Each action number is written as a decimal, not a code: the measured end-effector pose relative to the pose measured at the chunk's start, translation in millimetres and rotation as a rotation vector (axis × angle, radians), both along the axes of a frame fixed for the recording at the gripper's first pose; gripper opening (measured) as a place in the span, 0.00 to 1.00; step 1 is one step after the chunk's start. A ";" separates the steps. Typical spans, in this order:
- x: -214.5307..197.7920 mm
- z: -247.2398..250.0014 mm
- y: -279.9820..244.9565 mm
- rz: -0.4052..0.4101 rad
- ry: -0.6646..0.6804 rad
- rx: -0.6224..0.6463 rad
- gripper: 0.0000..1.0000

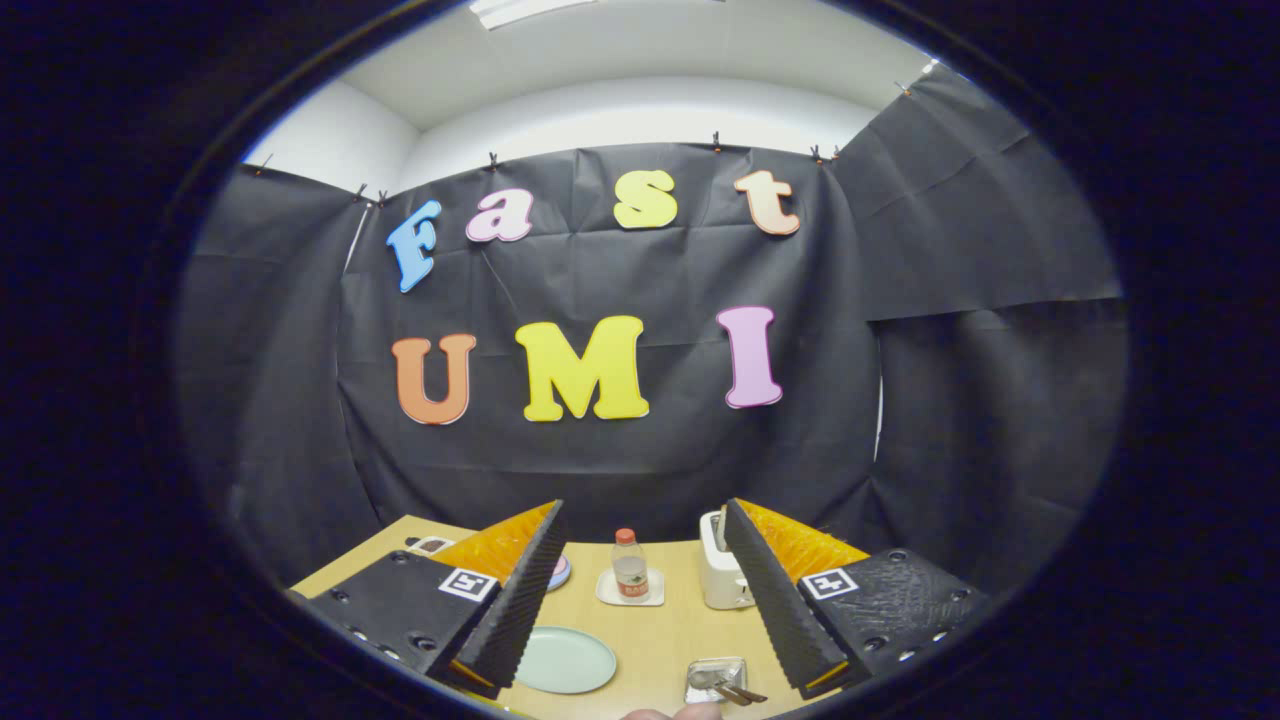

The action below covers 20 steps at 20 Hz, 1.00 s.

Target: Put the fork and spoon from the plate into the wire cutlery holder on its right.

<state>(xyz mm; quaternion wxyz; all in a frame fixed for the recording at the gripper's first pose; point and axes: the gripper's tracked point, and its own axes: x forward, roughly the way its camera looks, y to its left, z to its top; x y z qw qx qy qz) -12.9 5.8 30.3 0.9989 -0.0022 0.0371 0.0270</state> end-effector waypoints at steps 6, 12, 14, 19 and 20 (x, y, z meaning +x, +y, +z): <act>-0.7 6.6 -0.4 -0.004 -0.012 0.002 0.94; -2.8 15.7 6.5 0.008 -0.020 0.011 0.94; -4.2 13.9 7.6 0.011 -0.019 0.014 0.95; -0.8 23.1 3.0 -0.001 -0.057 0.001 0.95; -1.2 24.5 2.3 -0.003 -0.061 -0.001 0.95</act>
